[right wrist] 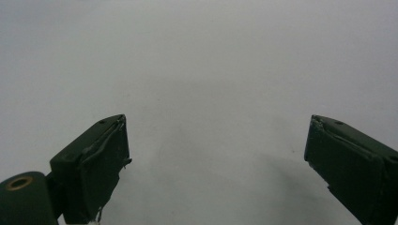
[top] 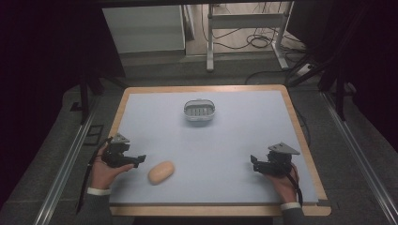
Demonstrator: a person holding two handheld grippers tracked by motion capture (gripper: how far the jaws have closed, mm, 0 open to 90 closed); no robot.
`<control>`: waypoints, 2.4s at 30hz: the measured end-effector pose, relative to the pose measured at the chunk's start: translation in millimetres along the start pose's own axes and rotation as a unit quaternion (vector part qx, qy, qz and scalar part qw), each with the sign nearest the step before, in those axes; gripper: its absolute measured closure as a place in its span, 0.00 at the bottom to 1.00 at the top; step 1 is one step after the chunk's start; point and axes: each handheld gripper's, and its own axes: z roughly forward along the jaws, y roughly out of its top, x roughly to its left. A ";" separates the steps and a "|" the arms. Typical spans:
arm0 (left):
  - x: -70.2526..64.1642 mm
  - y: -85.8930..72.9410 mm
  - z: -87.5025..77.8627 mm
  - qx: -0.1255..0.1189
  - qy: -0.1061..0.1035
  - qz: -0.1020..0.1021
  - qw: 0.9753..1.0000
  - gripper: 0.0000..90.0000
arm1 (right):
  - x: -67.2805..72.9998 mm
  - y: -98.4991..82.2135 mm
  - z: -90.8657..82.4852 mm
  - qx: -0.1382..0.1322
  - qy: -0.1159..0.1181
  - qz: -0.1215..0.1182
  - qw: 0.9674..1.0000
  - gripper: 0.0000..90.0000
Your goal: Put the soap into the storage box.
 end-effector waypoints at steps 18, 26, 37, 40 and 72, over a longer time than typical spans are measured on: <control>-6.2 1.6 6.2 0.010 0.003 0.006 1.000 0.17 | -4.7 -5.7 -11.0 -0.052 -0.006 0.027 0.998 0.11; -5.8 3.2 8.2 0.022 0.011 0.006 1.000 0.18 | -4.5 -6.1 -11.2 -0.053 -0.003 0.024 0.998 0.11; -12.7 10.5 -5.7 0.023 0.013 0.019 0.999 0.19 | -5.6 -6.0 -11.0 -0.052 -0.002 0.029 0.998 0.11; -14.6 14.9 -9.3 0.020 0.009 0.025 0.999 0.19 | -5.3 -6.0 -10.9 -0.051 -0.004 0.029 0.998 0.11; -48.0 30.9 -3.0 0.053 -0.026 0.081 0.995 0.20 | -3.6 -6.0 -10.9 -0.050 -0.015 0.024 0.998 0.11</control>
